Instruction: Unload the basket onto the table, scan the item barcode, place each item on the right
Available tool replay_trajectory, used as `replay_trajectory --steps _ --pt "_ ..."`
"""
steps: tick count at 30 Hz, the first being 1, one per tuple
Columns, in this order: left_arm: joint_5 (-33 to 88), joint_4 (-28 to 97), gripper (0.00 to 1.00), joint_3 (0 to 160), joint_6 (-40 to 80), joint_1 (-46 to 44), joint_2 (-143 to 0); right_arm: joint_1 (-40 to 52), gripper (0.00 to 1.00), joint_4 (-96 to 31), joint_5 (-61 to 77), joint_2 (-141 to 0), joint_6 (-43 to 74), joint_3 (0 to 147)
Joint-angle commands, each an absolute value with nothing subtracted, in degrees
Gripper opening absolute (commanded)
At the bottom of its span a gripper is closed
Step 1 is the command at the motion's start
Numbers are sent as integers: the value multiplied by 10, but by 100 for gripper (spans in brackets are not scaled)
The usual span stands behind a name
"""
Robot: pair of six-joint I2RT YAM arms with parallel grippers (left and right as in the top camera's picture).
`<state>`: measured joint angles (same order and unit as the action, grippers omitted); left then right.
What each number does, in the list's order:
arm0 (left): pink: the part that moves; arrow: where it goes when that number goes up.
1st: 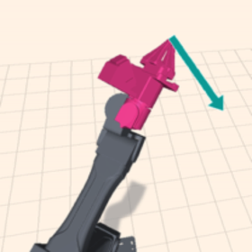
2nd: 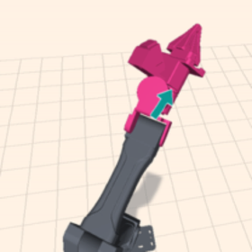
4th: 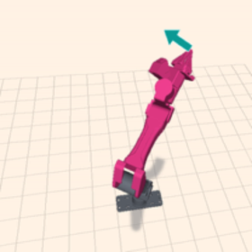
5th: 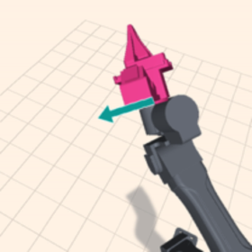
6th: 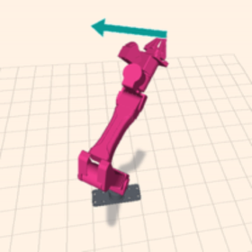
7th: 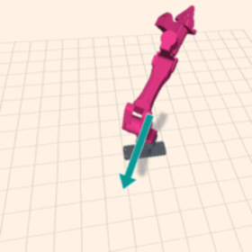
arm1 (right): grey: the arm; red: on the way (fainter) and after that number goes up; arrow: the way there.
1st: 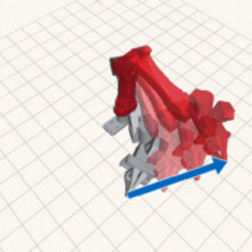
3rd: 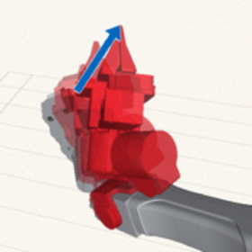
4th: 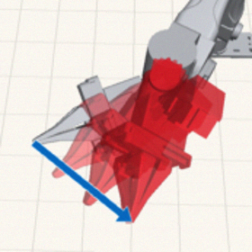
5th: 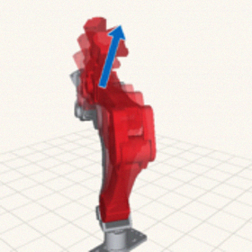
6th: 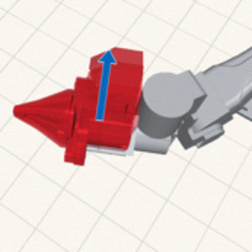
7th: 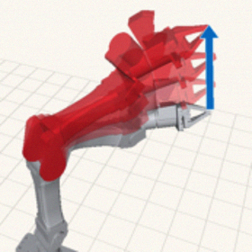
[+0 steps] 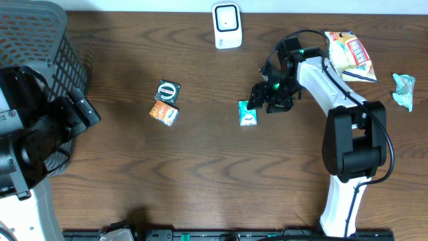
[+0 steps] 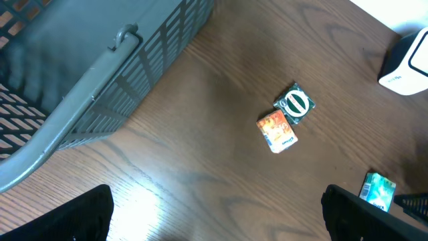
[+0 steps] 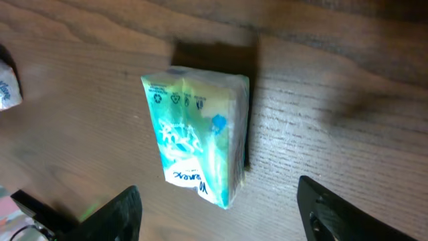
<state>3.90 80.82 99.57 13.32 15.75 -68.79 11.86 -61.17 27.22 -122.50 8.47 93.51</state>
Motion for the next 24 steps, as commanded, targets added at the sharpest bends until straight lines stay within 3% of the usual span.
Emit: replay_trajectory --steps 1,8,24 --pt "34 809 98 990 134 161 -688 123 69 -604 280 -1225 76 943" --pt "34 809 98 990 134 161 -688 130 62 -593 280 -1225 76 934" --pt "34 809 98 990 134 161 -688 142 64 -561 304 -1225 81 910"
